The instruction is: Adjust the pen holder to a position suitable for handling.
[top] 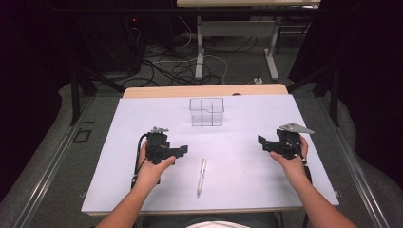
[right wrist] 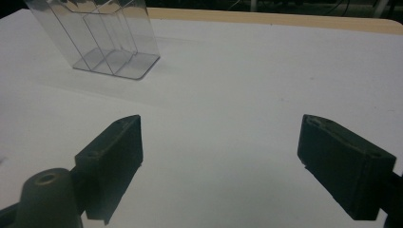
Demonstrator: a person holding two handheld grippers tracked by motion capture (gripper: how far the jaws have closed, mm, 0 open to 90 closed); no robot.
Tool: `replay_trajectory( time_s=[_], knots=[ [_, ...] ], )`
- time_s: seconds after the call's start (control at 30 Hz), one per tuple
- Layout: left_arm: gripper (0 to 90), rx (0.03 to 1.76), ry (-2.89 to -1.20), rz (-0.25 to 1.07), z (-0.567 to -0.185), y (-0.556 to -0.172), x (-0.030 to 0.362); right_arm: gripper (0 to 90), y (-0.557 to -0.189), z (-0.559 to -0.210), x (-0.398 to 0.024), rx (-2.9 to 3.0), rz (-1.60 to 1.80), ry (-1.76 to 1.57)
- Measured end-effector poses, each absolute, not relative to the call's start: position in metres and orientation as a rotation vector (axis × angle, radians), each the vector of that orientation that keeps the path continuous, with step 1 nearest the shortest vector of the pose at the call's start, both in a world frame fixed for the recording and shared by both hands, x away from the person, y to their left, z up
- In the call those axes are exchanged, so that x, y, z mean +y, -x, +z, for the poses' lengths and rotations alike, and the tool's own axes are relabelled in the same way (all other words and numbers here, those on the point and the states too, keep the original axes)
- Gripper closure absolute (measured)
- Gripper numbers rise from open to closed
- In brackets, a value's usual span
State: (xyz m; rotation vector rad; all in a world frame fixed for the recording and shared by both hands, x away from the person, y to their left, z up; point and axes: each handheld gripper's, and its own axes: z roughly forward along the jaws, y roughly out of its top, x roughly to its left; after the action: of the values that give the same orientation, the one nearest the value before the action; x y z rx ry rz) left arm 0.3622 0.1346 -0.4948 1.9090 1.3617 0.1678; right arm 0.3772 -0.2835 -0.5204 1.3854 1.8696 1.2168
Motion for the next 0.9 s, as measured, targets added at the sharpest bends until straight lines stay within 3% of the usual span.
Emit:
replay_trajectory(
  time_s=[0.53, 0.9],
  knots=[
    [23.9, 1.343, -2.026, 0.068, -0.509, -0.351, 0.105, 14.7, -0.373, -0.519, -0.286, 1.85, 1.206, -1.411],
    [32.3, 1.393, -2.052, -0.035, -0.521, -0.348, 0.095, 14.7, -0.374, -0.52, -0.287, 1.851, 1.203, -1.412]
  ],
)
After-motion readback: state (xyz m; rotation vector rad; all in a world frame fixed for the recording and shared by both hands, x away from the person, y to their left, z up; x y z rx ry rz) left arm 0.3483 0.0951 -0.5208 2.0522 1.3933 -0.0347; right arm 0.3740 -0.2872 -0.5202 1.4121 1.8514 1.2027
